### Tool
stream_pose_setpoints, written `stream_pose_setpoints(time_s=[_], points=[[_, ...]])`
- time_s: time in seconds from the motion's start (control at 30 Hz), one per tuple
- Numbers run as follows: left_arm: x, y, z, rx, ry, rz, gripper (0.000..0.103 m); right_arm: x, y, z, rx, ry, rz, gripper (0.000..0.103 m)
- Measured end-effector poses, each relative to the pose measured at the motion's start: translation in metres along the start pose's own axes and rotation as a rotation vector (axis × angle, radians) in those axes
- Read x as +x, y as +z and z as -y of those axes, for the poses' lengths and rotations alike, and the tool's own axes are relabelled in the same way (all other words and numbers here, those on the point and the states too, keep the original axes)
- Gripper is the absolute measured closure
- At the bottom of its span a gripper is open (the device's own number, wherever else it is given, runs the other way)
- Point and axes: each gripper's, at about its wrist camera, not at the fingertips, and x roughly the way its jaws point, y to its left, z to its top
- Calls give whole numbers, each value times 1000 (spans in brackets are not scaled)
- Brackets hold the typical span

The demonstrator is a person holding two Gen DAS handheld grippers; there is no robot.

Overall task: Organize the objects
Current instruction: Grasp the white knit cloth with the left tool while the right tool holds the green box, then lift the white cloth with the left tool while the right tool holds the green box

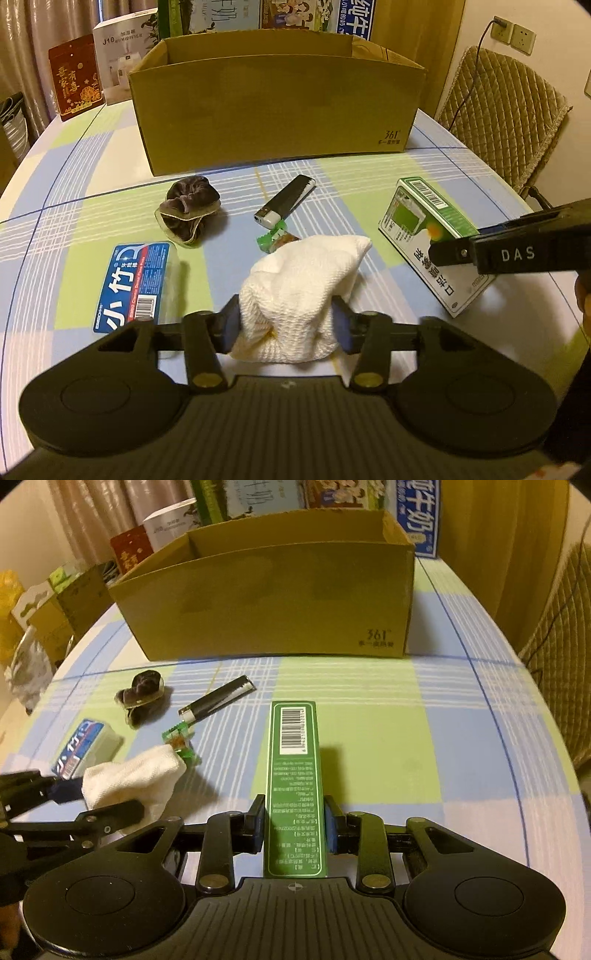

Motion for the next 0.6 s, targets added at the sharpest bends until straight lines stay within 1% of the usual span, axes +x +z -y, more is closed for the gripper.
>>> stream_pose_setpoints(time_s=[0.07,0.13,0.17,0.23,0.27,0.3,0.47,0.5,0.6], points=[[2,1,-1,6,-9,-1,52,1,0,2,9,0,4,69],[5,2,-2,15,-16,-4,49,2,0,3,17,-1,8,60],[9,3,-2,20,-24,-16,47,3,0,4,20,-1,8,59],[13,2,-1,18,-32,-26,45,5,0,6,28,3,7,58],[15,2,-1,15,-37,-36,47,6,0,7,31,3,6,58],[16,1,0,12,-34,-36,53,7,0,7,33,2,7,58],[11,1,-1,-5,-26,-19,67,10,0,3,7,7,10,58],[10,1,-2,-15,-29,-17,69,11,0,2,0,8,10,58],[4,2,-6,-53,-25,-3,69,11,-2,-1,-27,0,11,59]])
